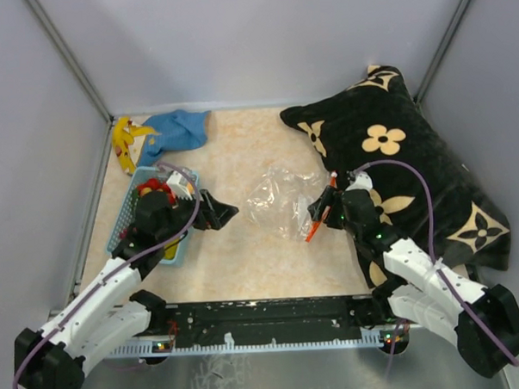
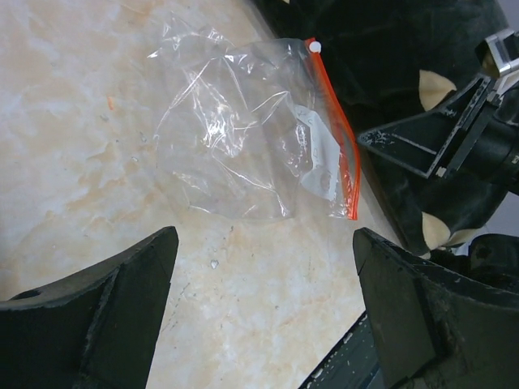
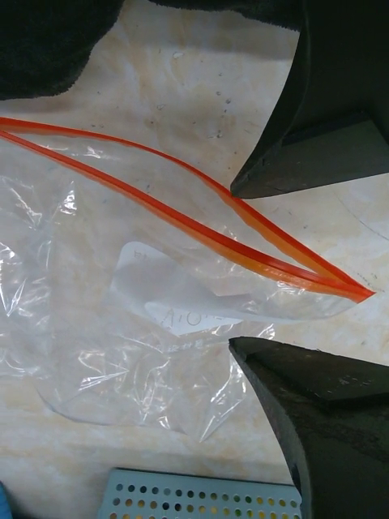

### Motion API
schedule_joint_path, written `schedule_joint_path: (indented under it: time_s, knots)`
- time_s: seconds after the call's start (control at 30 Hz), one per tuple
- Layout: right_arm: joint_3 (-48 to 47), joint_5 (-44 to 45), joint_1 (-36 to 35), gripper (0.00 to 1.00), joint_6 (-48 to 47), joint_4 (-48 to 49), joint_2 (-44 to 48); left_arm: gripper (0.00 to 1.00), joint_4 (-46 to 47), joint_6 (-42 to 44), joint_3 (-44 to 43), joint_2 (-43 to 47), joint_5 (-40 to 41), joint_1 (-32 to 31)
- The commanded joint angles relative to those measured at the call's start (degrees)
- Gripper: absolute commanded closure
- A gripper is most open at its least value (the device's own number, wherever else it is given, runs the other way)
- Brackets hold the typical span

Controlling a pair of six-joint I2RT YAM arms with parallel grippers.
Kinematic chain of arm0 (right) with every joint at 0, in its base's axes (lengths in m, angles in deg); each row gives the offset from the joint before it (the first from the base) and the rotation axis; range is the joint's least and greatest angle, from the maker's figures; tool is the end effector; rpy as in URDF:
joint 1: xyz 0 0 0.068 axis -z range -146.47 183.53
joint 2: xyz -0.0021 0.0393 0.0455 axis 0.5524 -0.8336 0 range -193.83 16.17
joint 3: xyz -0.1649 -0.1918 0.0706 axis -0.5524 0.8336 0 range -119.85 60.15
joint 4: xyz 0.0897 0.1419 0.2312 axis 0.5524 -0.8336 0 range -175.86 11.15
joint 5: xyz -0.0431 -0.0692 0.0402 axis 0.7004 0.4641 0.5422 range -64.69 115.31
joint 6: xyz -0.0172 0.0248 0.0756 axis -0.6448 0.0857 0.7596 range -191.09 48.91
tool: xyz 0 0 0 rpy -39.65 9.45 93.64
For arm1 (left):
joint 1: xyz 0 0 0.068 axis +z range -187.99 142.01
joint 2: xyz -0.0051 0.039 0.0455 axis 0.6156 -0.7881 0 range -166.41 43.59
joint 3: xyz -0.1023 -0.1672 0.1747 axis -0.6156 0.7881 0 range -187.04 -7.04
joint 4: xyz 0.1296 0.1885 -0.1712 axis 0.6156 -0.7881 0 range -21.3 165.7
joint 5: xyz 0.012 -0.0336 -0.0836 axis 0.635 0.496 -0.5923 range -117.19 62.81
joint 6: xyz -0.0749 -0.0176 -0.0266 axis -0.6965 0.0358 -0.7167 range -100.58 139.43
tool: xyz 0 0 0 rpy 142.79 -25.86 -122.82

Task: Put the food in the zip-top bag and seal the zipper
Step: Pick up the zipper food storage bag at the center of the board.

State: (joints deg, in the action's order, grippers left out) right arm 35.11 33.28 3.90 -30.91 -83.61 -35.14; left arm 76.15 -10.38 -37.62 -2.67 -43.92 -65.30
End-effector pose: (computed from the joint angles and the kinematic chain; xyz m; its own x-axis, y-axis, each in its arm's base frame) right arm 0.2259 0.1172 0.1712 -0.5916 0.3986 -0.7008 -0.0062 0.8669 0.4984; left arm 0.2202 -0.1366 0.2440 -0.5434 -0.2551 -0.7998 0.4795 0.6877 -0.5451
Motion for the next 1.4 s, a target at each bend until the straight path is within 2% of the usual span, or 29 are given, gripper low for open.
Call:
schedule_joint_path:
  time_s: [0.0, 0.37, 0.63, 0.8, 0.9, 1.1, 1.37]
  knots:
    - [0.3, 3.3, -0.6, 0.31, 2.0, 9.0, -1.8, 0.06, 4.5, 0.9, 0.0, -3.1, 5.5, -5.3]
    - [-0.4, 3.2, -1.7, 0.45, 2.8, 13.7, -7.3, 0.07, 7.5, 3.5, -3.1, -11.3, 14.0, -17.8]
    - [-1.9, 1.7, -3.6, 0.70, 2.3, 14.1, -5.2, 0.08, 8.3, 6.3, -6.8, -17.1, 20.7, -23.7]
    - [-4.6, 2.3, -5.2, 0.93, 1.9, 13.0, -4.6, 0.08, 8.9, 9.0, -10.8, -21.1, 24.7, -26.9]
    - [-6.1, 3.1, -6.3, 0.99, 1.8, 12.4, -4.6, 0.09, 8.7, 10.6, -13.4, -24.5, 27.3, -28.4]
    - [-9.4, 5.6, -9.0, 1.00, 3.0, 9.6, -5.2, 0.12, 7.9, 12.6, -17.3, -29.5, 32.6, -32.0]
    - [-11.5, 8.5, -11.9, 1.00, 7.9, 7.8, -5.9, 0.12, 9.6, 13.0, -18.2, -31.4, 36.1, -35.6]
